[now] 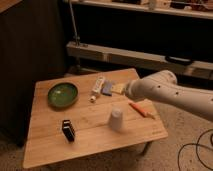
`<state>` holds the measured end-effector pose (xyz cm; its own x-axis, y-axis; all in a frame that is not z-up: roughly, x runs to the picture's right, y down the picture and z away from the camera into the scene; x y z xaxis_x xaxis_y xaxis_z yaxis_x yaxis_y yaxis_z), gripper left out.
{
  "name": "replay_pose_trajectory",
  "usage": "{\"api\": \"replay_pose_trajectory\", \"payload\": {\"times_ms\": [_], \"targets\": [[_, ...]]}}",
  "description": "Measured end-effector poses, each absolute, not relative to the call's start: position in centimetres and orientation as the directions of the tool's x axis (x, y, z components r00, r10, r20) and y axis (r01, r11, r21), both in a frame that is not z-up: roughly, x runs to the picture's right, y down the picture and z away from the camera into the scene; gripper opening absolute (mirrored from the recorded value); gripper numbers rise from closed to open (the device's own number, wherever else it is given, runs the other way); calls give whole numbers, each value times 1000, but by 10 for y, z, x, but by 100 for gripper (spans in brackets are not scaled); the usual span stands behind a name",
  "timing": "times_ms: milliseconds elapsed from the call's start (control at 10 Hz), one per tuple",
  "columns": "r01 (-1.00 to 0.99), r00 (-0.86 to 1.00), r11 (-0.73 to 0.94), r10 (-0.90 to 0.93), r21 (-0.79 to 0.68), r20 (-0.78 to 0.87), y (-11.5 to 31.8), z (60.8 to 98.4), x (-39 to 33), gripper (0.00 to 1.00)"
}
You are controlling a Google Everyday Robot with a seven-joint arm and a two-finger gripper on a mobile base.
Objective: Place the ceramic cup over the eraser
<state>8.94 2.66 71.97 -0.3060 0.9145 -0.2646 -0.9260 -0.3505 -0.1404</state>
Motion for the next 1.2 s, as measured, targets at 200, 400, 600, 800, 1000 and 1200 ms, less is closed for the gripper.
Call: {"api": "replay_pose_trajectory", "payload": {"times_ms": [200, 400, 600, 800, 1000, 1200], "targets": [[-932, -294, -340, 912, -128, -287, 37, 714, 101, 80], [-930, -277, -332, 916, -159, -290, 49, 702, 101, 80], [-932, -223, -295, 924, -210, -310, 61, 695, 85, 80], [-932, -167, -261, 925, -250, -340, 72, 699, 62, 80], [-939, -162, -255, 920, -232, -357, 88, 717, 47, 80], [-950, -161, -247, 912, -189, -378, 110, 746, 36, 80]]}}
